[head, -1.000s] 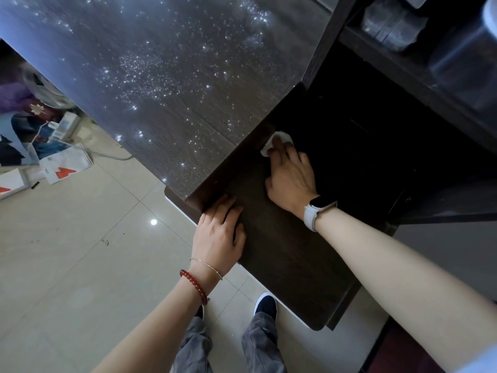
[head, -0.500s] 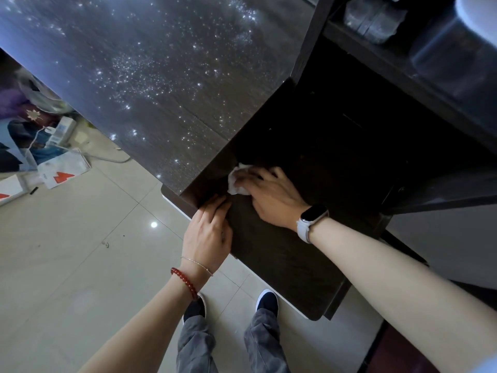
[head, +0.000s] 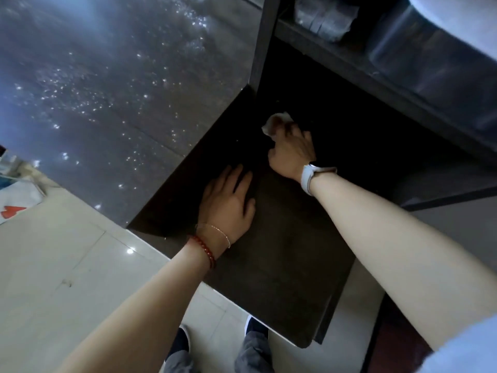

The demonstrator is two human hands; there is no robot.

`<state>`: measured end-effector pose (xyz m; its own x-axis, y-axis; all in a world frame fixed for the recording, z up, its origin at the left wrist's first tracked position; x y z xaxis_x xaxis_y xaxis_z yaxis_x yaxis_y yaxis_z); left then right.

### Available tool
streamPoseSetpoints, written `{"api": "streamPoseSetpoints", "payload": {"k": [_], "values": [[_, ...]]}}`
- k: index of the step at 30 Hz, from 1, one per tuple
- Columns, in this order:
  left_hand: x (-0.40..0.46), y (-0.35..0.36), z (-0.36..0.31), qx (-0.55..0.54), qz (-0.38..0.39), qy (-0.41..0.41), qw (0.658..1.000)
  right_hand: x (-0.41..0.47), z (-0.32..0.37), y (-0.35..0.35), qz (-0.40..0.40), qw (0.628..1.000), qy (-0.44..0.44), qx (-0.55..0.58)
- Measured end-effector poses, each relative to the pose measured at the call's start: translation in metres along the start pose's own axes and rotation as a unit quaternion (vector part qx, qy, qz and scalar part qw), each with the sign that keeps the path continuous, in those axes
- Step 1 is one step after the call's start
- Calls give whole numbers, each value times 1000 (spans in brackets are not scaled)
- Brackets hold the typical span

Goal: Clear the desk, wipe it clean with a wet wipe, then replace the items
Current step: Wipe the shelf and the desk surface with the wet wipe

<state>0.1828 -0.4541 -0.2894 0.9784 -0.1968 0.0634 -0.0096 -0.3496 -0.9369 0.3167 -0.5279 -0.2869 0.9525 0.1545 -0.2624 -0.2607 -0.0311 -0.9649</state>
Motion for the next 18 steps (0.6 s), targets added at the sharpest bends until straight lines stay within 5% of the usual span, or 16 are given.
{"api": "streamPoseSetpoints", "payload": {"k": [18], "values": [[7, 8, 6, 53, -1, -2, 999, 33, 3, -13, -111, 993, 19, -29]]}}
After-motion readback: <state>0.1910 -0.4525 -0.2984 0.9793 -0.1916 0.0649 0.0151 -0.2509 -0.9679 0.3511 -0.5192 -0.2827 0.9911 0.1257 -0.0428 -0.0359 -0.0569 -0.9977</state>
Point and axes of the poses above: each hand's wrist, its own x-axis towards the middle knuckle, its own y-axis out of the palm, z = x × y, the point moved 10 cm from there along x, towards the middle knuckle, and after that the axes turned 15 degrees about y, right-handed, at the moved point
